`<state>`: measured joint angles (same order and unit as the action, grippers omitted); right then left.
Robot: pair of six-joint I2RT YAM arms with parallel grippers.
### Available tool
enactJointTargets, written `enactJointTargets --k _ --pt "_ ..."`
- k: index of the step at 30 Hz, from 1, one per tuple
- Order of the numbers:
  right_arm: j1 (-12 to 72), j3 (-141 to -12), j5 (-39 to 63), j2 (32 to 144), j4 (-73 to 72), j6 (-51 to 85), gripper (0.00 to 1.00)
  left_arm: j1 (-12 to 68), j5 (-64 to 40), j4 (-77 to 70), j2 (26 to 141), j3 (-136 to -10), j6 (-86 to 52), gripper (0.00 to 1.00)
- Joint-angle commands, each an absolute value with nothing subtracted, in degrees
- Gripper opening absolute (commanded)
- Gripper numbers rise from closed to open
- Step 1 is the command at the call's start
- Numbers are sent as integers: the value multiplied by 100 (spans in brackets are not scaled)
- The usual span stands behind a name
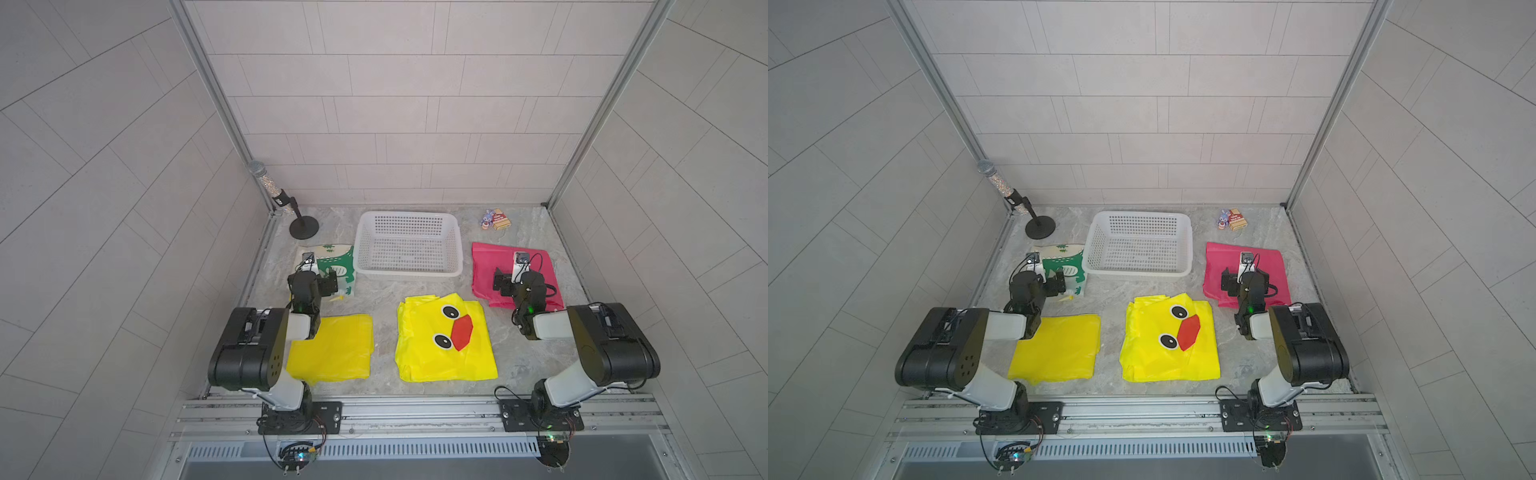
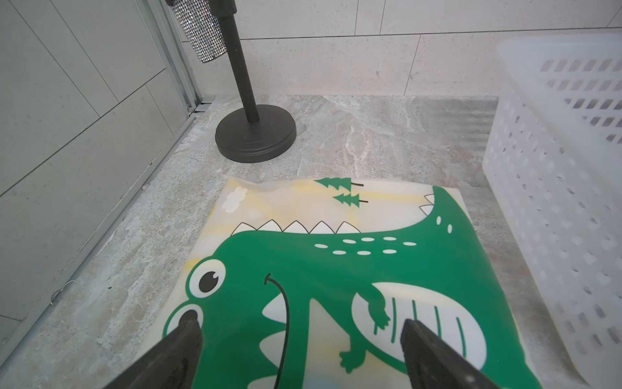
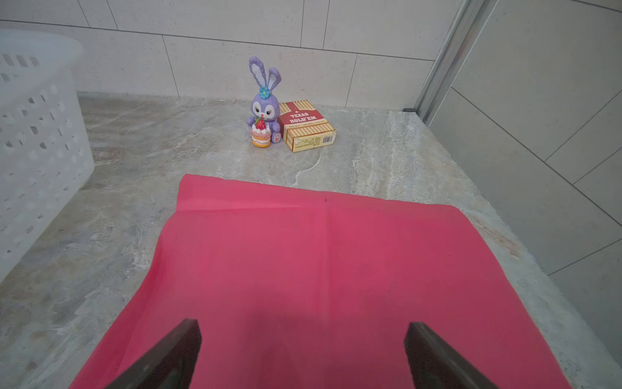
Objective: Put the folded raincoat in the basket
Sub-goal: Pick up the raincoat from the center of the board.
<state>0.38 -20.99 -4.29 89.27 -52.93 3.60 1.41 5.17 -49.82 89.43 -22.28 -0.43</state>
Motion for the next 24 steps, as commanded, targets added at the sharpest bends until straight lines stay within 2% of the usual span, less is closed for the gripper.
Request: enactJointTargets --k 1,5,24 --pt "57 -2137 -488 8956 -5317 383 100 149 517 -5048 8982 -2303 -30 100" --pt "61 -2145 -490 8956 -5317 382 100 149 811 -4996 9000 -2331 -135 100" --pt "21 -2161 -457 8953 -5265 422 100 144 834 -5003 9000 -2329 -144 100"
